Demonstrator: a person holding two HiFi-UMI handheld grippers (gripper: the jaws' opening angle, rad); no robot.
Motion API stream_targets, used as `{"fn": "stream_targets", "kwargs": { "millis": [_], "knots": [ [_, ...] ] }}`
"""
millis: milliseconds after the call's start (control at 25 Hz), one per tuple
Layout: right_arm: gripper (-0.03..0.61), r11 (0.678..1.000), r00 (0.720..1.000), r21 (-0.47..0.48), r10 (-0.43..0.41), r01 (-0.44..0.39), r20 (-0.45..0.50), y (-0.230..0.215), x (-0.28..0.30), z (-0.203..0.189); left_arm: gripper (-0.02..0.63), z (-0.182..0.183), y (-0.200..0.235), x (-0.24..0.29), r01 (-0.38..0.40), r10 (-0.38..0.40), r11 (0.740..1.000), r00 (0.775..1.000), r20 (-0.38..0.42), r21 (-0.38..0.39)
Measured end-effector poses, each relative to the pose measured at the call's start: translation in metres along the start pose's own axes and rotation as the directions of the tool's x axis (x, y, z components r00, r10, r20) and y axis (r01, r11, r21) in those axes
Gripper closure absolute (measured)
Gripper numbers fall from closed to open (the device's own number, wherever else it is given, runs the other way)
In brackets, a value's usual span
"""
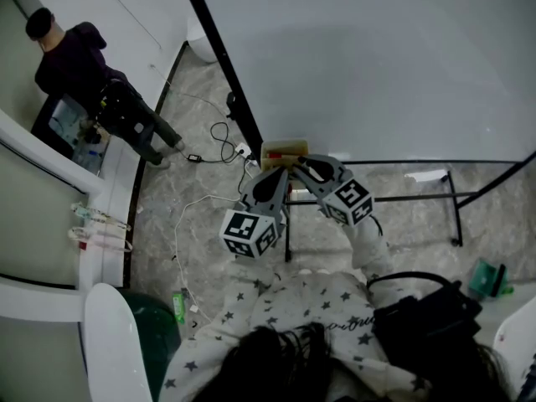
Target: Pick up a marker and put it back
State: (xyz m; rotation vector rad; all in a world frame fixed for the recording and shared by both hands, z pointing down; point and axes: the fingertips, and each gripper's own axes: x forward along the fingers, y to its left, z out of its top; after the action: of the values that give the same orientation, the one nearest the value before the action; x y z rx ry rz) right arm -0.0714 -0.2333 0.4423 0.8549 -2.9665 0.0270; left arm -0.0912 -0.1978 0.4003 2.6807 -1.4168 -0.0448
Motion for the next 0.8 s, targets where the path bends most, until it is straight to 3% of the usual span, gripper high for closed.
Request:
{"fn": "stream_targets", "kwargs": {
  "millis": [360, 800],
  "knots": [
    [0.494, 1.000, 1.000, -0.027, -0.011, 0.011, 0.017, 0.000, 0.001, 0.003, 0.612, 0.000, 0.000, 0.000, -0.003, 0.003, 1.000, 1.000, 0.003, 0.000],
    [0.494, 0.999, 0.996, -0.031, 0.010, -0.007, 0.085, 0.004, -0.010, 0.038, 0.612, 0.006, 0.003, 0.003, 0.002, -0.002, 1.000, 1.000, 0.023, 0.000]
  ]
}}
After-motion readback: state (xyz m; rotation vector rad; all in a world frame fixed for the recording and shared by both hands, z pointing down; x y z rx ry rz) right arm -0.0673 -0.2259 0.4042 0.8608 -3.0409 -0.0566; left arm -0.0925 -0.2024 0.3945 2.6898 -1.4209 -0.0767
